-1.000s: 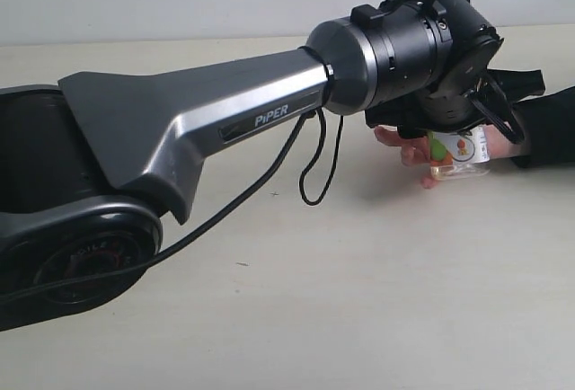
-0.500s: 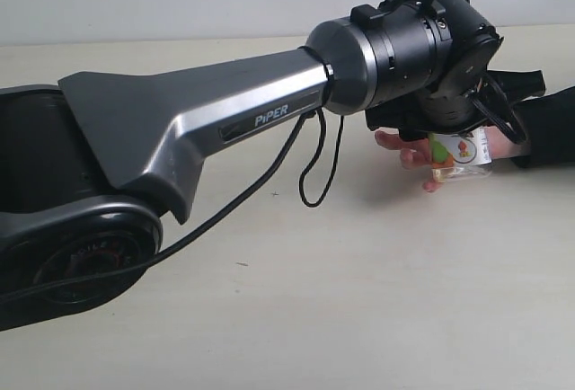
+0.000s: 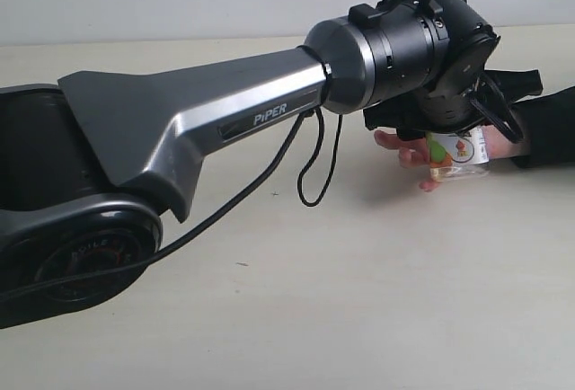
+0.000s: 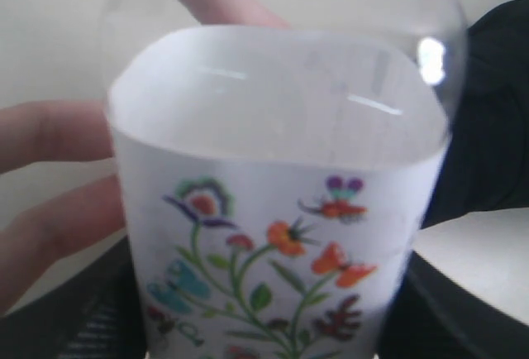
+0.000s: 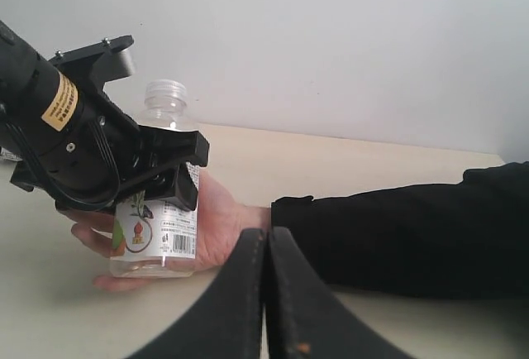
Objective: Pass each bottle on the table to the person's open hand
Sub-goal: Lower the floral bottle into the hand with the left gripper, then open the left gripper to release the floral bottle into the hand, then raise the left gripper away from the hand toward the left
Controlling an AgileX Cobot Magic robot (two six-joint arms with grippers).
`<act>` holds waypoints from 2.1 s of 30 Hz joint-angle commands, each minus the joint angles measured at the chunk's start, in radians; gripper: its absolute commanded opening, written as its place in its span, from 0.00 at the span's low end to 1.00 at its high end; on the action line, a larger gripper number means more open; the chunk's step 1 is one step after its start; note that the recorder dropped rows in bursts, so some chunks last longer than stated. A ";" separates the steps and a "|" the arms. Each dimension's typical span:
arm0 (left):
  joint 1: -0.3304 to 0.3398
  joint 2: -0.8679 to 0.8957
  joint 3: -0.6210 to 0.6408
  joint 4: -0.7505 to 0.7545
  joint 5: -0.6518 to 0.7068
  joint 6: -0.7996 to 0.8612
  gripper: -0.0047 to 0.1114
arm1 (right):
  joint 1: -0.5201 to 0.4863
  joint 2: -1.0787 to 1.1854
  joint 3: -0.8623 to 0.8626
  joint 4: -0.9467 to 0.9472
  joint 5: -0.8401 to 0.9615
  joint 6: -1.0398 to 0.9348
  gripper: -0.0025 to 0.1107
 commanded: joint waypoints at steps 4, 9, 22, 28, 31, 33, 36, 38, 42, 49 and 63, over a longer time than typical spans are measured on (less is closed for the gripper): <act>0.003 -0.004 -0.006 0.004 -0.008 0.051 0.54 | 0.003 -0.003 0.004 -0.001 -0.001 0.003 0.02; 0.003 -0.004 -0.006 0.004 -0.012 0.055 0.70 | 0.003 -0.003 0.004 -0.001 -0.001 0.003 0.02; 0.003 -0.004 -0.006 0.024 -0.012 0.075 0.78 | 0.003 -0.003 0.004 -0.001 -0.001 0.003 0.02; 0.003 -0.105 -0.006 0.001 0.078 0.183 0.77 | 0.003 -0.003 0.004 -0.001 -0.001 0.003 0.02; 0.003 -0.186 -0.006 -0.119 0.152 0.363 0.56 | 0.003 -0.003 0.004 -0.001 -0.001 0.003 0.02; 0.001 -0.232 -0.006 -0.159 0.212 0.392 0.11 | 0.003 -0.003 0.004 -0.001 -0.001 0.003 0.02; -0.048 -0.299 -0.006 -0.128 0.274 0.485 0.07 | 0.003 -0.003 0.004 -0.001 -0.001 0.003 0.02; -0.082 -0.326 -0.006 -0.072 0.315 0.499 0.07 | 0.003 -0.003 0.004 -0.001 -0.001 0.003 0.02; -0.130 -0.373 -0.006 -0.041 0.379 0.529 0.04 | 0.003 -0.003 0.004 -0.001 -0.001 0.003 0.02; -0.226 -0.503 0.092 0.007 0.388 0.605 0.04 | 0.003 -0.003 0.004 0.018 -0.001 0.003 0.02; -0.250 -1.125 0.976 0.080 -0.213 0.591 0.04 | 0.003 -0.003 0.004 0.018 -0.001 0.003 0.02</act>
